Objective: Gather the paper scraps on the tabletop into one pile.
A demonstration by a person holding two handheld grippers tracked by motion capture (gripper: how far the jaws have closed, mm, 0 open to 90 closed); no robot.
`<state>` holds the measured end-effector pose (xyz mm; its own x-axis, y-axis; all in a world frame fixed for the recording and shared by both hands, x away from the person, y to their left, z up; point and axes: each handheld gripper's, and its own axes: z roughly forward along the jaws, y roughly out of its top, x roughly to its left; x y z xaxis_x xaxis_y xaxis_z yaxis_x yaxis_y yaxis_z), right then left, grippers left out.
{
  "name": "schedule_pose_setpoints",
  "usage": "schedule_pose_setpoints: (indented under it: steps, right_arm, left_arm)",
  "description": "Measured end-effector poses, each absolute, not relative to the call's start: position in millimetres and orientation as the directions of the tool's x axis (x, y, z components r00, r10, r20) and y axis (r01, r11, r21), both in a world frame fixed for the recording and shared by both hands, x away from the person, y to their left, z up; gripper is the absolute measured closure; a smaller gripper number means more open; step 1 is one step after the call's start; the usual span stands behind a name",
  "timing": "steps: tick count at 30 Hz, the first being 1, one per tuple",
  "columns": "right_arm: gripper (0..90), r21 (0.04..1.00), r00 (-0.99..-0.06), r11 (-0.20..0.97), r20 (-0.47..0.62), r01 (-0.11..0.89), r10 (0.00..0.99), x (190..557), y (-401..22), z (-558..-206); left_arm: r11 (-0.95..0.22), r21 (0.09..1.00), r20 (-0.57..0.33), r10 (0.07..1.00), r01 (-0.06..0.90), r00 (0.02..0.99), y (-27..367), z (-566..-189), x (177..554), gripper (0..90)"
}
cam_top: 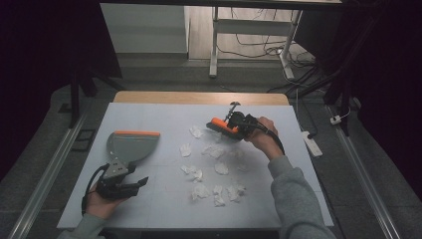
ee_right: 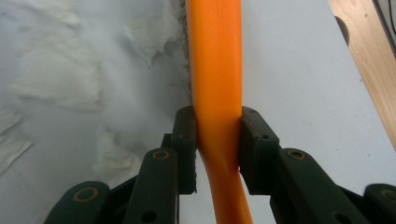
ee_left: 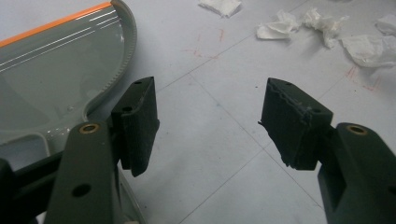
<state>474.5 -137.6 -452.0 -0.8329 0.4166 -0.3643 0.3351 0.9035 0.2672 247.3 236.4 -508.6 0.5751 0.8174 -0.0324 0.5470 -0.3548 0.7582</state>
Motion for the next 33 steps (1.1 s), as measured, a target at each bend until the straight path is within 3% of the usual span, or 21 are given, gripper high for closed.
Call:
schedule_pose_setpoints:
  steps: [13,26,33]
  right_arm:
    - [70.5,0.243,-0.933,0.951,-0.258,0.189,0.252,431.3,-142.2,-442.7]
    - [70.5,0.473,-0.879,0.829,-0.204,0.298,0.432,441.7,-159.4,-416.9]
    - [70.5,0.452,-0.837,0.828,-0.263,0.332,0.48,463.4,-147.8,-420.9]
  left_arm:
    - [-0.355,0.756,-0.035,0.817,0.55,0.576,234.9,-509.2,247.4,36.9]
    - [-0.36,0.755,-0.03,0.816,0.548,0.578,234.0,-509.2,247.2,36.9]
    - [-0.354,0.755,-0.036,0.818,0.552,0.575,234.6,-509.9,247.9,36.9]
